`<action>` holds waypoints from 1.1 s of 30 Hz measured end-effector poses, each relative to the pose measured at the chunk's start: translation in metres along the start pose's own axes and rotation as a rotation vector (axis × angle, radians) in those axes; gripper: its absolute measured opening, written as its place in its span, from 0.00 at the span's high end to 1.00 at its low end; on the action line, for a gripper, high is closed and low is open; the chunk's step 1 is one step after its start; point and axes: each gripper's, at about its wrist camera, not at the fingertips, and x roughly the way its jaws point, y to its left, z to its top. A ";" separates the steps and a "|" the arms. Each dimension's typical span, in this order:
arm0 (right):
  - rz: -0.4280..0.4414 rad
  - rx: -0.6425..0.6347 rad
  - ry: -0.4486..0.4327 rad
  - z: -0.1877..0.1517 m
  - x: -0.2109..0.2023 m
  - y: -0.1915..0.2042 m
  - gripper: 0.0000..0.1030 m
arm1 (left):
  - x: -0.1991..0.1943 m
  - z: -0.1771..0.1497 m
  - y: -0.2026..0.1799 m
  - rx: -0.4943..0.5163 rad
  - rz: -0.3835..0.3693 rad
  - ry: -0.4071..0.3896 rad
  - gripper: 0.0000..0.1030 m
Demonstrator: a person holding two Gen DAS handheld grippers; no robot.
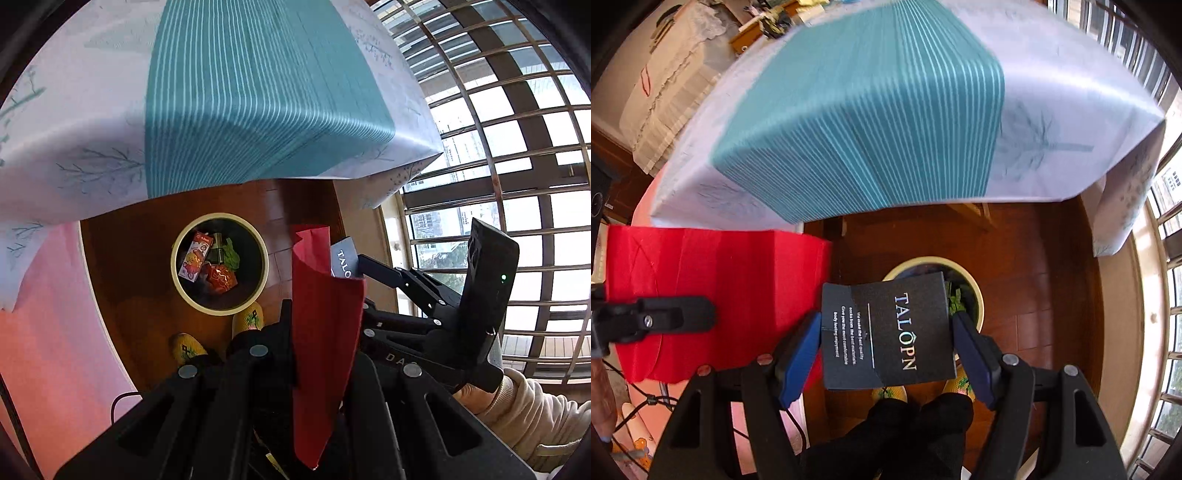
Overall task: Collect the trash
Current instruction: 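Carry the red pouch and black card with both grippers over the bin and release, then raise both tools from the bin and move them back over the table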
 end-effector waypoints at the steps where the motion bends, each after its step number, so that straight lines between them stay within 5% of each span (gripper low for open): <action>1: 0.005 0.013 0.011 -0.003 0.015 -0.007 0.31 | 0.015 -0.001 0.004 -0.003 0.015 0.006 0.97; 14: -0.015 0.064 0.138 -0.026 0.202 -0.077 0.30 | 0.221 0.005 0.088 -0.130 0.194 0.068 0.94; 23: -0.053 0.085 0.160 -0.030 0.257 -0.100 0.29 | 0.295 0.010 0.119 -0.118 0.350 0.077 0.28; 33: -0.056 0.047 0.170 -0.032 0.258 -0.105 0.28 | 0.298 -0.003 0.133 -0.142 0.448 0.071 0.18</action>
